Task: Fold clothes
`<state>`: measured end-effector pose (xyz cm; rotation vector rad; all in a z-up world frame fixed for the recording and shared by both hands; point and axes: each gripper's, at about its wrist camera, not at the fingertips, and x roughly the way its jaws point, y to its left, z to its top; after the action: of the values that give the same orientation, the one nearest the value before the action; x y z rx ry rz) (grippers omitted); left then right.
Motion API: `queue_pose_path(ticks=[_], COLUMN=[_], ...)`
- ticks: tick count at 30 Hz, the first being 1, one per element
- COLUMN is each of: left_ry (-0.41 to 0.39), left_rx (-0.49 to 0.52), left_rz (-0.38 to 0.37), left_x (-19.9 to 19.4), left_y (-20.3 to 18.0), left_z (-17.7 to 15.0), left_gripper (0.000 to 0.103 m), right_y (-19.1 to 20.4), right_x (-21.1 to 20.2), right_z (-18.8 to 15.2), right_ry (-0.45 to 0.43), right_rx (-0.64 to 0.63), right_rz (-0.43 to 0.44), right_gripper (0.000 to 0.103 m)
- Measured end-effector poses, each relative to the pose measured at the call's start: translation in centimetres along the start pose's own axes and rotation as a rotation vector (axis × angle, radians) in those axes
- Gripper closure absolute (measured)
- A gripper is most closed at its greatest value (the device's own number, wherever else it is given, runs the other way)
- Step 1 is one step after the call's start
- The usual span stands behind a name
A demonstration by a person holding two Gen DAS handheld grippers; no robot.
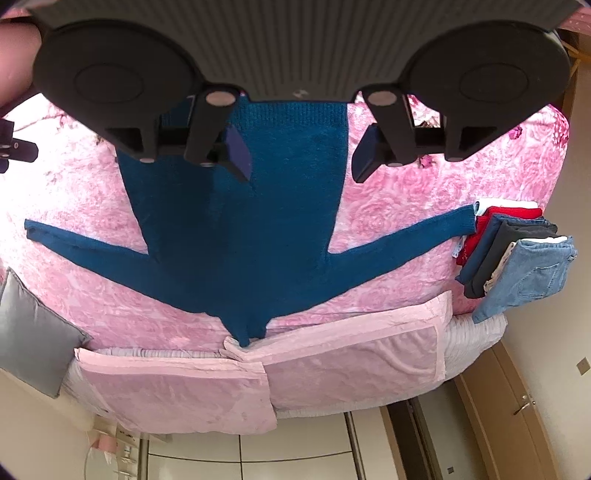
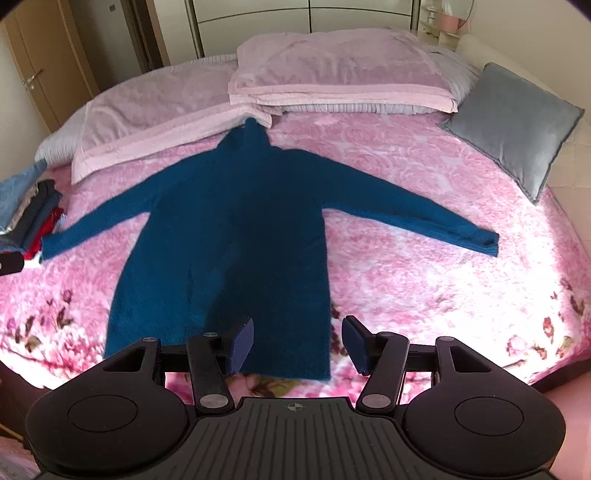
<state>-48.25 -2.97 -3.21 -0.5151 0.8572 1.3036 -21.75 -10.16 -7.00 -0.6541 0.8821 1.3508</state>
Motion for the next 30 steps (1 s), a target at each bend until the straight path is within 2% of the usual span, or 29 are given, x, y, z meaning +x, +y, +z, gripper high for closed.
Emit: queue_pose_path(ticks=[4,18,30], left_ry=[0.013,0.12,0.101], left_rx=[0.01,-0.003,-0.004], left_rz=[-0.006,-0.004,-0.006], left_x=[0.0,1.3,0.5], left_y=[-0.6,-0.8,-1.4], left_z=[-0.2,-3.3,-3.3], left_gripper=[0.041,0.041,0.041], right_y=[0.4,1.4,1.7], right_x=[0.2,2.0,1.1], right_z=[-0.3,-2.3,-2.4], right_ry=[0.023,0.14,0.124], right_rx=[-0.023,-0.054,-0.057], right_rz=[-0.02,-0.009,-0.03], right_gripper=[0.046,0.046,0.046])
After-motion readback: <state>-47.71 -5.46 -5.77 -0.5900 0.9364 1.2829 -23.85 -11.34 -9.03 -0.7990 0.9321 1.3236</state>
